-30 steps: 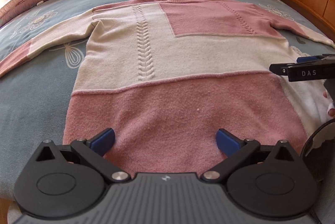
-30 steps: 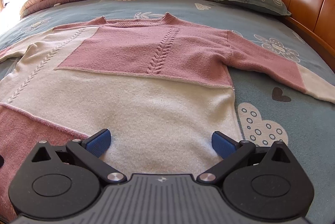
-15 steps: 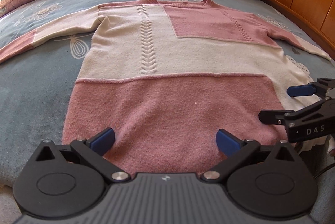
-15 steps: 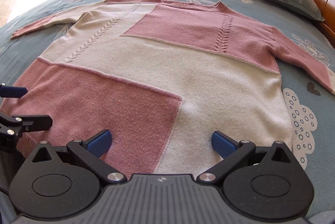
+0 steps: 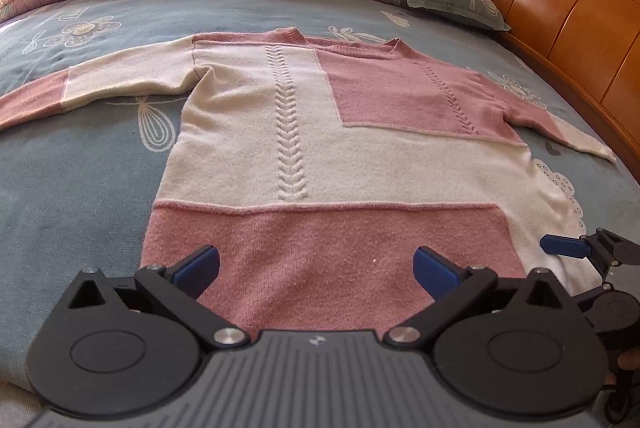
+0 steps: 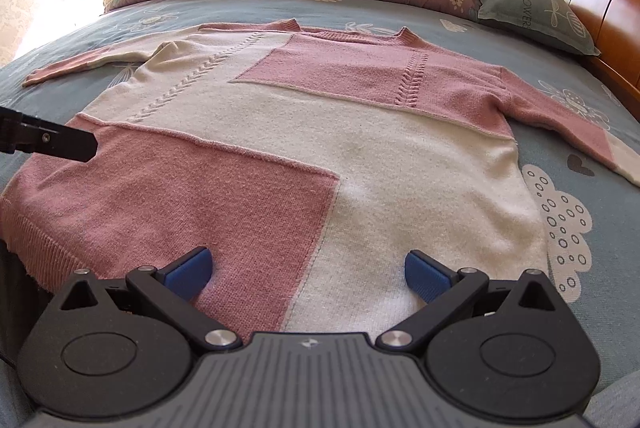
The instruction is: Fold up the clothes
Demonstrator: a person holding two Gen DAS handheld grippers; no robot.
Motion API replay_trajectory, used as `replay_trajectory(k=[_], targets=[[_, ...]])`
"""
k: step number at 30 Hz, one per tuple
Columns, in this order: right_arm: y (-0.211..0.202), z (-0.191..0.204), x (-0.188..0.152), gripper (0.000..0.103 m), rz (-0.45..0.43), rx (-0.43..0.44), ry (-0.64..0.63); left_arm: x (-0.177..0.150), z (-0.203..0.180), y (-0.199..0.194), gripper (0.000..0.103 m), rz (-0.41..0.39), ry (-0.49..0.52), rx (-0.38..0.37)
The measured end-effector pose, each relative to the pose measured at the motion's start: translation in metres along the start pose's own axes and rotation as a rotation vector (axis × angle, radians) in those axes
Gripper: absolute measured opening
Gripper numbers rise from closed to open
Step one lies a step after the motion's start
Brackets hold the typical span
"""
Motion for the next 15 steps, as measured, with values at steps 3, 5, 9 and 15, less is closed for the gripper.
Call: replay_trajectory(k=[3,5,9,15], targets=[[0.000,0.000,-0.001,0.103,-0.011,0.000,0.000,0.004,0.003,0.015,0.102,0.030,-0.010,-0.011],[0.000,0.000,-0.001,0.103,-0.014,0.000,0.001,-0.004,0.005,0.025,0.102,0.073,-0.040,-0.038],[0.000,0.000,-0.001,0.103,-0.024,0.001,0.000,-0.020,0.000,0.019,0.102,0.037,0.013,-0.029],[0.002,0.000,-0.001,0.103,-0.028,-0.003,0.003,-0.023,0.001,0.012,0.102,0.040,0.001,-0.030]])
Point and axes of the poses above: each gripper's, at about its wrist camera, not at the fingertips, and y roughly the way its jaws point, z to its left, x to its top, the point moved 3 cm from there along y, roughly the way its jaws point, and after that the axes turned 8 degrees about y, right-handed, at the moved point
